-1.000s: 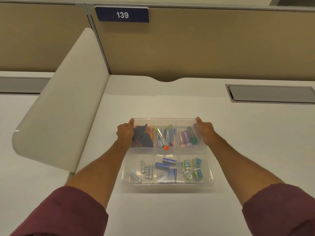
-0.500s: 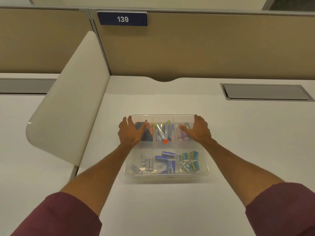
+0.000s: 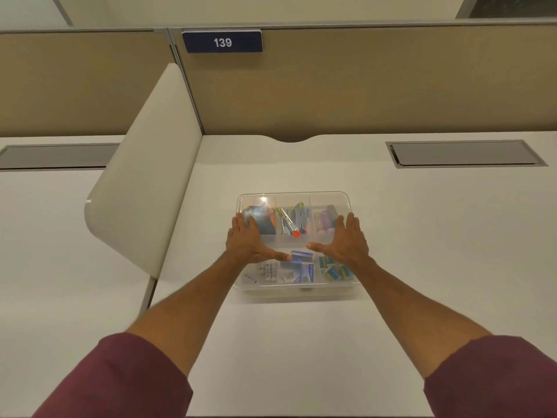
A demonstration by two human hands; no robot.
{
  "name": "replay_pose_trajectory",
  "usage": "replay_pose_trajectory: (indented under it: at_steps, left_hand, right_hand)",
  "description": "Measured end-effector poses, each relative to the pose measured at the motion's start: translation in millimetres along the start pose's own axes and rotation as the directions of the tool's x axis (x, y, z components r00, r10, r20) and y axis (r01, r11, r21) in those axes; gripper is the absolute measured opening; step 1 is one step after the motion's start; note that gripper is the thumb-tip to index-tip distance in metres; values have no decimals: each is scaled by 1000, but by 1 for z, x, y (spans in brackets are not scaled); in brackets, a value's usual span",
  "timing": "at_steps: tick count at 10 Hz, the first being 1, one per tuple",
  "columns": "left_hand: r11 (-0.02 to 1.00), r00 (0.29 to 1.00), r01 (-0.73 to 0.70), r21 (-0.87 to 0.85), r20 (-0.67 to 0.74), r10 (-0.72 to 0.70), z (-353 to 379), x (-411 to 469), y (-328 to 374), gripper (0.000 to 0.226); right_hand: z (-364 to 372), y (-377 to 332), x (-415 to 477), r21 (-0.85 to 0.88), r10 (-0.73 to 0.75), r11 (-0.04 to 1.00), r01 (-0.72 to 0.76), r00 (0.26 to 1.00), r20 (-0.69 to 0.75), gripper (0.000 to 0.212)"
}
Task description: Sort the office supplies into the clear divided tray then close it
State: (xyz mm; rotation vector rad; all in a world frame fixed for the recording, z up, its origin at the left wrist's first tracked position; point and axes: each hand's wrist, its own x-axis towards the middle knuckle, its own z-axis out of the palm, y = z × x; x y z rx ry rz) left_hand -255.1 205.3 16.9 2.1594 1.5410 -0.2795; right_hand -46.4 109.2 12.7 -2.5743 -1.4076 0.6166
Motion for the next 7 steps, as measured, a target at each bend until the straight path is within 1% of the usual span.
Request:
replay_pose_trajectory:
  at_steps: [2, 3, 4, 5, 6, 7]
  left_hand:
    - [990, 1000, 24, -136, -9, -26, 1, 6, 5, 145]
    - [983, 999, 25, -181, -37, -32, 2, 4, 3, 141]
    - [986, 999, 14, -165, -46, -22, 3, 1, 3, 137]
    - [974, 999, -21, -224, -50, 10, 2, 2, -1, 131]
    - [983, 996, -41, -179, -89, 26, -1, -4, -1, 122]
    - [991, 981, -109, -75, -167, 96, -2, -14, 2, 102]
  right_hand:
    - [1, 4, 2, 92, 2, 996, -1, 1000, -8, 113]
    - [1, 3, 1, 78, 0, 997, 2, 1000, -19, 113]
    - [-1, 1, 0, 45, -9, 999, 9, 1000, 2, 113]
    - [-5, 1, -4, 36, -8, 999, 6, 999, 52, 112]
    - [-8, -1, -9, 32, -12, 999, 11, 1000, 23, 107]
    - [-14, -2, -19, 26, -48, 998, 50, 996, -72, 96]
